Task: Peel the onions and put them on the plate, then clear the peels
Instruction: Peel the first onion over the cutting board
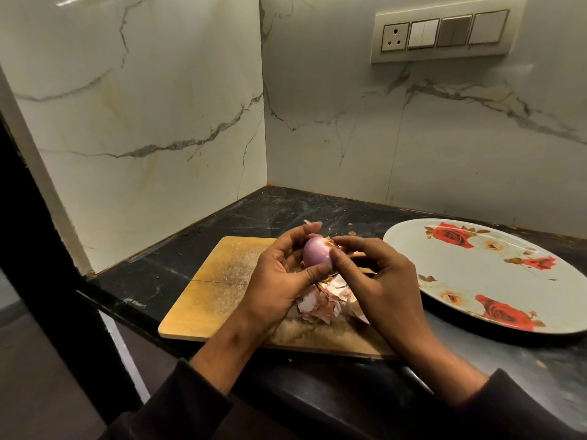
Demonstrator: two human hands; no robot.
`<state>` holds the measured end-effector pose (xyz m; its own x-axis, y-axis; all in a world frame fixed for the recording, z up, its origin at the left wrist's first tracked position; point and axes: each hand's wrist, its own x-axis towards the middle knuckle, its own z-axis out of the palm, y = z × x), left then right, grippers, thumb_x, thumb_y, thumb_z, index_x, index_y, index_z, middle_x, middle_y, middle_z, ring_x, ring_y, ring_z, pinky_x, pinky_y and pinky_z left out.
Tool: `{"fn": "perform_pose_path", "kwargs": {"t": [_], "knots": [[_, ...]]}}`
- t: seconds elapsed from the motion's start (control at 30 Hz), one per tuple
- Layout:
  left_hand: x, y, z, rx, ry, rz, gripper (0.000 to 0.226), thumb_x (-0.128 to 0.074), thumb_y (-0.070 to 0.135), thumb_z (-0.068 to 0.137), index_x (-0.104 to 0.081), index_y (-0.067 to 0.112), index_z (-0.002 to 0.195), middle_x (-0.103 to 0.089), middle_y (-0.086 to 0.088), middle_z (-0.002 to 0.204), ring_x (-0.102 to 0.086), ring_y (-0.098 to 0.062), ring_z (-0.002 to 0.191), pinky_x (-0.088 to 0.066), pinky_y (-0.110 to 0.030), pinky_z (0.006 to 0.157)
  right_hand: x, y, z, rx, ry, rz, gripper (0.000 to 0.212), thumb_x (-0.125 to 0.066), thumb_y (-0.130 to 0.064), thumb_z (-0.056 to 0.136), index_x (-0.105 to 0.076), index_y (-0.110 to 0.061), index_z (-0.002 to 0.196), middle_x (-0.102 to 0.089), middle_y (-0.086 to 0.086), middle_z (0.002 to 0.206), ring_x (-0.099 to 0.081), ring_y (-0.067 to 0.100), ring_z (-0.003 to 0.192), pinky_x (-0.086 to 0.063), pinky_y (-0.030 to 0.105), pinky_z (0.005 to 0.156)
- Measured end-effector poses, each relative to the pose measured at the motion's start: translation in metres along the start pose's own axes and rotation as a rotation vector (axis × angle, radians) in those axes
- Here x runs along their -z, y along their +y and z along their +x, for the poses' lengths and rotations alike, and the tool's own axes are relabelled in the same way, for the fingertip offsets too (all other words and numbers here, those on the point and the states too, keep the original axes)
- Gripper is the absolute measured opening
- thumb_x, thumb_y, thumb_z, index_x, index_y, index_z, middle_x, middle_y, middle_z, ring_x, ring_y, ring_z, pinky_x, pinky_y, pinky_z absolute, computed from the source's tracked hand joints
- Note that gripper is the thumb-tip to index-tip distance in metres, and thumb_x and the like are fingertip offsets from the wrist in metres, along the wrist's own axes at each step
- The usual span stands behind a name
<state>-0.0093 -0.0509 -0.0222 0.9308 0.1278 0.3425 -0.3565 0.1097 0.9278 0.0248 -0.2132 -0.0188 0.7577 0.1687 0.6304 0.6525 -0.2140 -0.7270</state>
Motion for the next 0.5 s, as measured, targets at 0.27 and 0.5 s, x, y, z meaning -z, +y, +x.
{"fn": "perform_pose_path", "kwargs": {"t": [0.27,0.5], "knots": [[0.000,0.000,0.001,0.001,0.006,0.038,0.068,-0.080,0.002,0.064,-0.063,0.015,0.129,-0.070,-0.001,0.126,-0.066,-0.019,0.118,-0.057,-0.040,0.095,0.008,0.000,0.005,-0.021,-0.036,0.014,0.024,-0.077,-0.018,0.087,-0.077,-0.023,0.111,-0.077,-0.009,0.099,-0.073,0.000,0.088,-0.062,0.026,0.078],[0.000,0.001,0.000,-0.005,0.028,0.059,0.059,-0.080,0.009,0.066,-0.065,0.016,0.122,-0.073,0.004,0.116,-0.069,-0.018,0.111,-0.060,-0.033,0.088,0.011,-0.001,0.004,0.181,-0.018,-0.280,0.014,-0.079,-0.014,0.085,-0.080,-0.017,0.099,-0.075,-0.009,0.081,-0.068,0.001,0.069,-0.056,0.015,0.064]]}}
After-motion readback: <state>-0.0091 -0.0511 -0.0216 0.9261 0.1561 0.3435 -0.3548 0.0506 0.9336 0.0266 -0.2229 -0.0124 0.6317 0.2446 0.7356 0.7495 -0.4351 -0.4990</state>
